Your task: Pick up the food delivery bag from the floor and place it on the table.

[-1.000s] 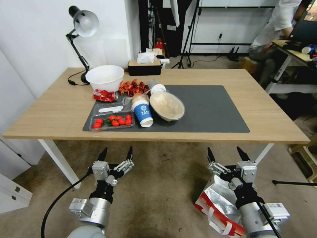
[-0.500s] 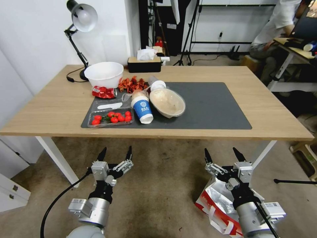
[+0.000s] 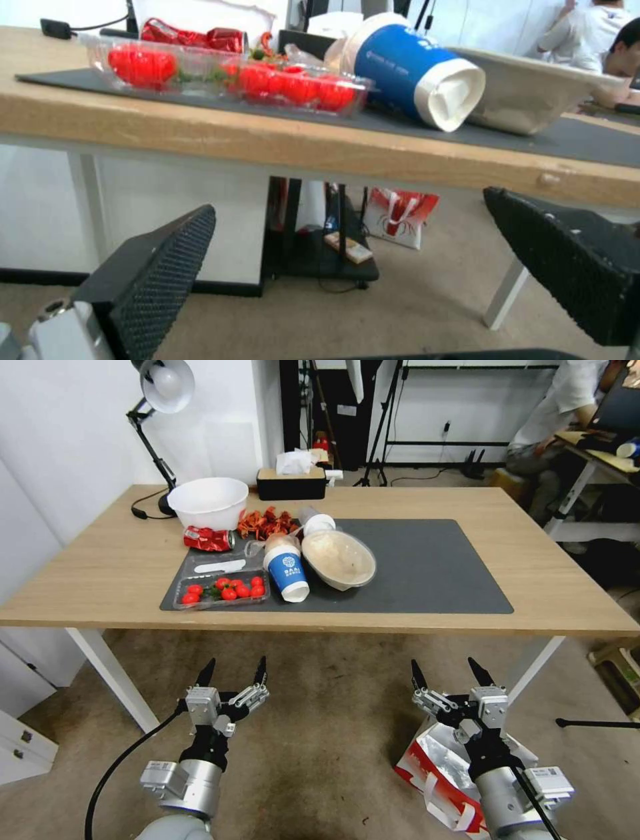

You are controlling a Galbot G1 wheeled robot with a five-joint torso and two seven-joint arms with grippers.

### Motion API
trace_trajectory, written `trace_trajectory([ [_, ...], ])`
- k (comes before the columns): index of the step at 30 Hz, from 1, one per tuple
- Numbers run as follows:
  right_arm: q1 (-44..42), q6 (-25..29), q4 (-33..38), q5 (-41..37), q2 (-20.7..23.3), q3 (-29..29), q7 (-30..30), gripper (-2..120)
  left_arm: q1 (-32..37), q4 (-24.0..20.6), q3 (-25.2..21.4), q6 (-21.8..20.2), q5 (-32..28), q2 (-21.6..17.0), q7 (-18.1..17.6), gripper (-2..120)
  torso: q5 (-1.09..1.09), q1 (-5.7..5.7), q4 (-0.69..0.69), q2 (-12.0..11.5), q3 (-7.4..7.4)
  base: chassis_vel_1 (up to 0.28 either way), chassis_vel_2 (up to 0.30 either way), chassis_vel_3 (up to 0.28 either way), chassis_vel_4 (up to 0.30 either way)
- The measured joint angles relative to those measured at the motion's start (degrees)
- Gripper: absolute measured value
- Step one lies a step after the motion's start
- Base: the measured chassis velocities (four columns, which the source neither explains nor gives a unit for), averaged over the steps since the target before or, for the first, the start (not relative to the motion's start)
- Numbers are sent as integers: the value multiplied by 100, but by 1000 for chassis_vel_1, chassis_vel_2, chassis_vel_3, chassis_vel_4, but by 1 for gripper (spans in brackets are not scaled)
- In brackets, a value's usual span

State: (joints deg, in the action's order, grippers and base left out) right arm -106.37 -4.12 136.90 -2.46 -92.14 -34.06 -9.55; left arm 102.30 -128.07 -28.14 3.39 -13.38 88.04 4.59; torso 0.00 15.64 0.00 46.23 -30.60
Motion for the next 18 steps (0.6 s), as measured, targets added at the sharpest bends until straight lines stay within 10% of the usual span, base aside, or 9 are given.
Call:
trace_trajectory([
  [18,-35,0,5,-24,0,-11,-13,100,13,18,48,72,36,30,-37,100,0,-180,0,-441,260,0,0,0,0],
])
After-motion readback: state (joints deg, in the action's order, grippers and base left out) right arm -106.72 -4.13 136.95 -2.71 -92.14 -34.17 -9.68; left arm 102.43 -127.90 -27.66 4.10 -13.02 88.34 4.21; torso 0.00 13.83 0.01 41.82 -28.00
